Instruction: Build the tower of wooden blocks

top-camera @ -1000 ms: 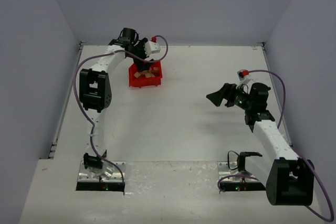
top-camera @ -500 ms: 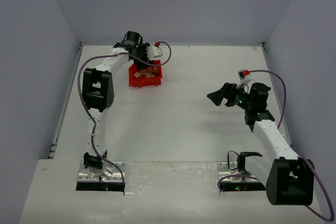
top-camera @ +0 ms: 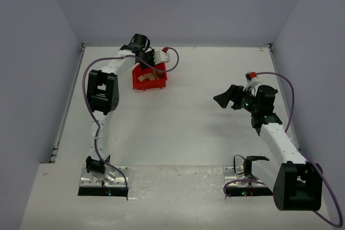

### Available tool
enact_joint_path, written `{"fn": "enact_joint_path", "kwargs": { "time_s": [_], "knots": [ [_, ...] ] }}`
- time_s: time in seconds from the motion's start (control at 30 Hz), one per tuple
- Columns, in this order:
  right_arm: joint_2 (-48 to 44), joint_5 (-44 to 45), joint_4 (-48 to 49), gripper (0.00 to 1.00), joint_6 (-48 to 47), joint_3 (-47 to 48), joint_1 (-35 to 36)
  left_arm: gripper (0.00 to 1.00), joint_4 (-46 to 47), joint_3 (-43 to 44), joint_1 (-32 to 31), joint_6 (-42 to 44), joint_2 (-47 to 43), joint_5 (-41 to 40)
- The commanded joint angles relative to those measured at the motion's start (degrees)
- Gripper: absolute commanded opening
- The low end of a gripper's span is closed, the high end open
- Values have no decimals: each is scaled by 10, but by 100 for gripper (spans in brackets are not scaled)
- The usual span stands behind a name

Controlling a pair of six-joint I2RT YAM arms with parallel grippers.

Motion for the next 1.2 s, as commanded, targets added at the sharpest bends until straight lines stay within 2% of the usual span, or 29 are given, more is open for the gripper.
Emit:
{"fn": "enact_joint_path", "kwargs": {
  "time_s": [0.0, 0.1, 0.27, 0.37, 0.47, 0.57, 0.63, 0.7, 0.83, 0.97, 1.17],
  "knots": [
    [-4, 12, 14, 99, -5, 17, 2, 6, 5, -4, -4, 8, -12, 3],
    [-7, 12, 10, 99, -5, 17, 2, 0, 4, -10, -5, 5, -26, 4],
    [-26, 18, 6, 99, -6, 12, 2, 0, 13, -31, -9, -9, -68, 6],
    [-40, 20, 9, 99, -5, 3, 2, 0, 63, -63, -10, -68, -118, 5],
    [-54, 22, 14, 99, -1, -8, 3, 0, 134, -99, -15, -166, -168, -19],
    [-74, 13, 22, 99, 2, -19, 2, 0, 252, -176, -41, -326, -243, -110],
    [-88, 3, 35, 99, 3, -29, 2, 0, 317, -224, -64, -373, -277, -186],
    [-104, -3, 55, 99, 3, -45, 2, 0, 422, -307, -123, -413, -315, -350],
    [-111, -11, 66, 99, 7, -52, 3, 0, 491, -388, -194, -373, -358, -487],
    [-95, -19, 68, 99, 12, -50, 3, 0, 693, -459, -236, -286, -354, -641],
    [-91, -8, 61, 99, 16, -47, 3, 0, 741, -448, -241, -282, -289, -709]
  ]
}}
